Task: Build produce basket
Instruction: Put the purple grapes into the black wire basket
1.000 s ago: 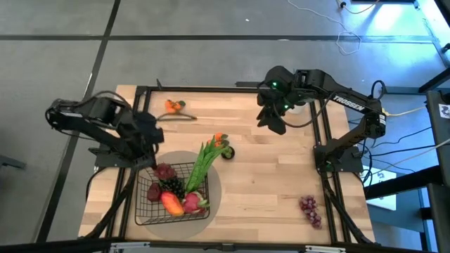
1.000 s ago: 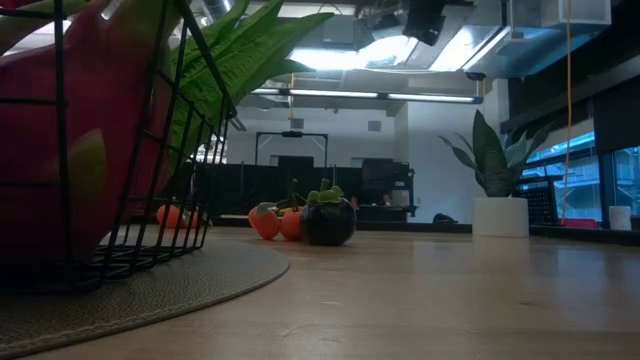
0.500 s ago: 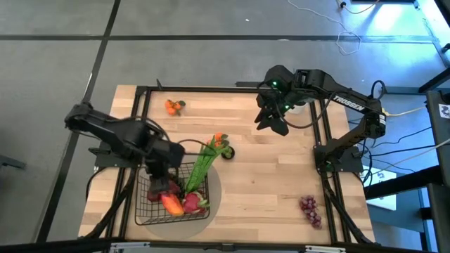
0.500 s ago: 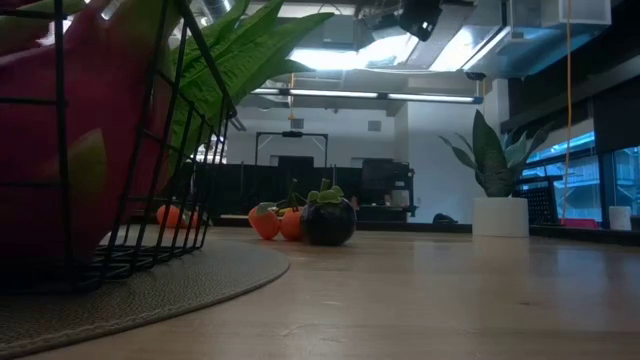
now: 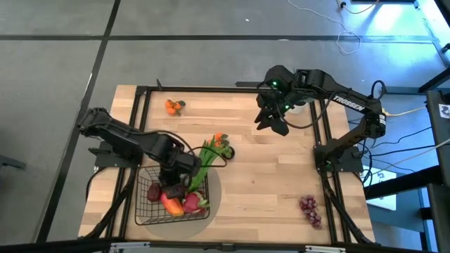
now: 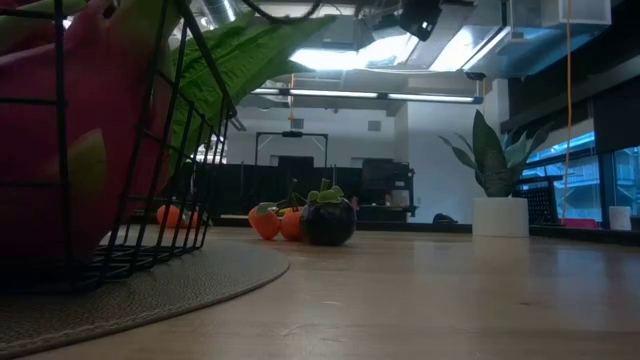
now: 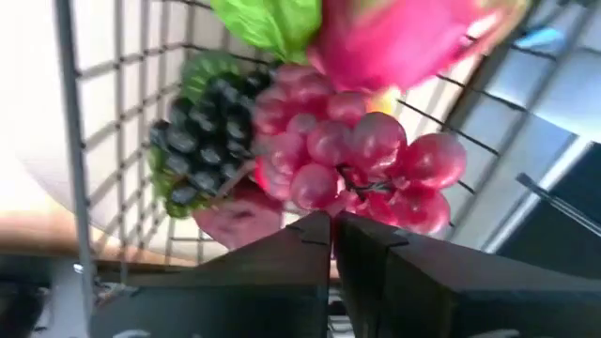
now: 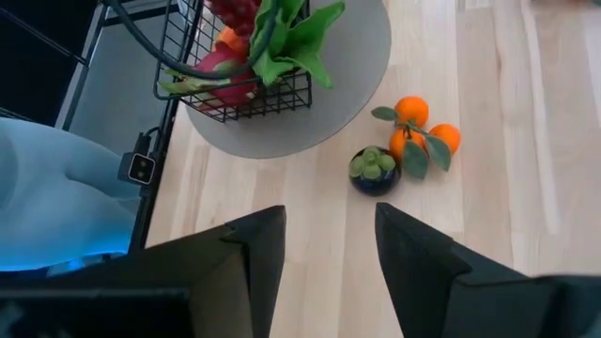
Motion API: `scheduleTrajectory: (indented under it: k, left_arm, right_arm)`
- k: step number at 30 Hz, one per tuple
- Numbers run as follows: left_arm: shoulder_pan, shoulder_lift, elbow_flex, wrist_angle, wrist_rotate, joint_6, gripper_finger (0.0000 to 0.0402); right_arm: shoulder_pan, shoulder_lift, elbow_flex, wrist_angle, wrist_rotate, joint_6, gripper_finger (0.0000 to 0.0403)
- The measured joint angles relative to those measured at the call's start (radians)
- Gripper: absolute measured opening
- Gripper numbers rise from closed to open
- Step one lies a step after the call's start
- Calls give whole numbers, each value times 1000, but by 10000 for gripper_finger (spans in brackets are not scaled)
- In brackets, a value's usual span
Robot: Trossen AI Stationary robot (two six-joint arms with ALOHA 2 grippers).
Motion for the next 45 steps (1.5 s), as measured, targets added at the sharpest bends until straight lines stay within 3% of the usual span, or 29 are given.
scheduleTrajectory:
  k: [9,19,29,40,45]
  left_arm:
    - [48,19,0,-24,-172,21,0]
    - [102,19,0,-81,-284,86,0]
    - [146,19,0,-80,-300,178,4]
    - [166,19,0,-81,-314,180,88]
    - [177,9,0,-106,-306,169,97]
  right_arm:
    - [0,0,0,-1,0,-43,154]
    - [0,0,0,0,0,-42,154]
    - [0,0,0,0,0,-41,154]
    - [0,0,0,0,0,-42,154]
    - [-1,0,0,0,0,-47,154]
